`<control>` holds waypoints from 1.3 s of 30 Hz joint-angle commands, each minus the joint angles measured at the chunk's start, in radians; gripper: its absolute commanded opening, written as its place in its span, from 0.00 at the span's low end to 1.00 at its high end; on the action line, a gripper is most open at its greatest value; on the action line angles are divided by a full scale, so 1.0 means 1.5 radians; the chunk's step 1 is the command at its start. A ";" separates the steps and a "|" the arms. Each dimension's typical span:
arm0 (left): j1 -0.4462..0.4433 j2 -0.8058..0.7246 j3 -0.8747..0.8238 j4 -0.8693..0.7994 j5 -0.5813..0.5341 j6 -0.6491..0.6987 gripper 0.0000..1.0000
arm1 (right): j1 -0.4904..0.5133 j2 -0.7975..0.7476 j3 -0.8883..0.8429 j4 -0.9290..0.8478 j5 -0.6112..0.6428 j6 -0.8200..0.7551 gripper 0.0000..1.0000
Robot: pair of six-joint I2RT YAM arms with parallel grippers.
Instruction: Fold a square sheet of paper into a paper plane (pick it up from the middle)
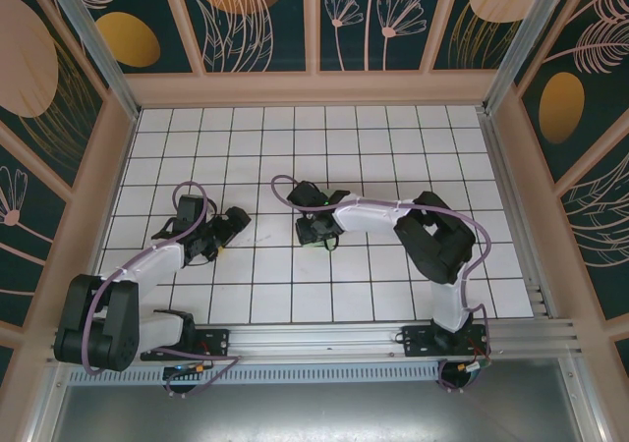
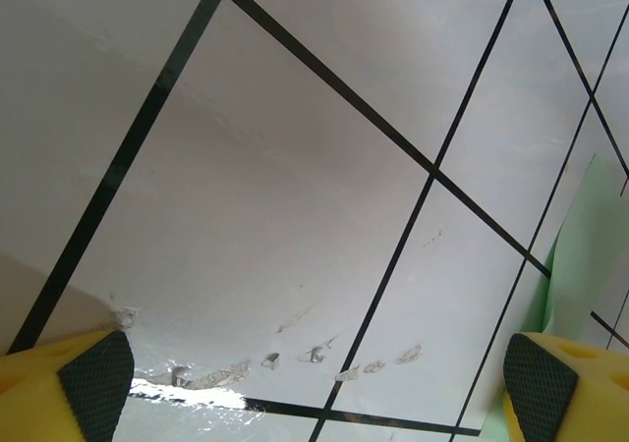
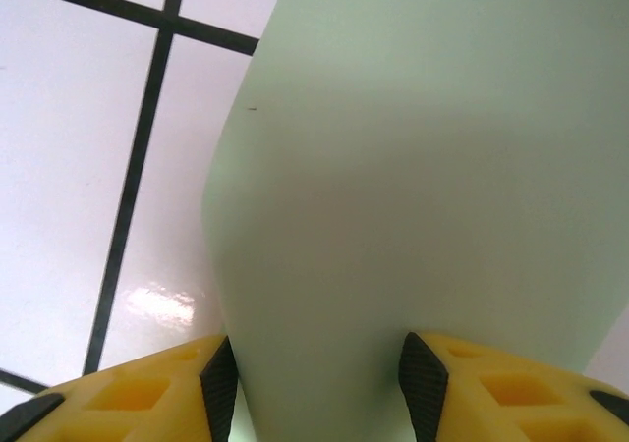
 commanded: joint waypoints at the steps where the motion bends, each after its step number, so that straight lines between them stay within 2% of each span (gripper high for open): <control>1: 0.005 0.006 -0.007 0.013 0.020 0.009 0.99 | -0.025 0.005 -0.050 0.023 -0.099 -0.024 0.55; 6: 0.005 0.004 -0.006 0.019 0.033 0.011 0.99 | -0.059 -0.013 -0.074 0.038 -0.147 -0.032 0.59; 18: 0.005 0.006 -0.004 0.035 0.058 0.012 0.99 | -0.076 -0.010 -0.083 0.037 -0.156 -0.052 0.62; 20: 0.005 0.008 -0.005 0.038 0.063 0.012 0.98 | -0.078 -0.010 -0.083 0.036 -0.151 -0.052 0.60; 24: 0.005 0.009 -0.007 0.044 0.068 0.010 0.98 | -0.075 -0.002 -0.073 0.021 -0.118 -0.050 0.60; 29: 0.005 0.012 -0.007 0.046 0.070 0.009 0.98 | -0.034 0.036 -0.036 -0.021 -0.040 -0.061 0.74; 31: 0.005 0.013 -0.008 0.046 0.069 0.008 0.99 | -0.015 0.056 -0.023 -0.039 -0.004 -0.061 0.75; 35: 0.005 0.015 -0.009 0.046 0.070 0.009 0.99 | -0.003 0.090 -0.009 -0.063 0.039 -0.048 0.71; 39: 0.006 0.016 -0.011 0.047 0.071 0.010 0.99 | -0.006 0.112 0.004 -0.090 0.060 -0.036 0.55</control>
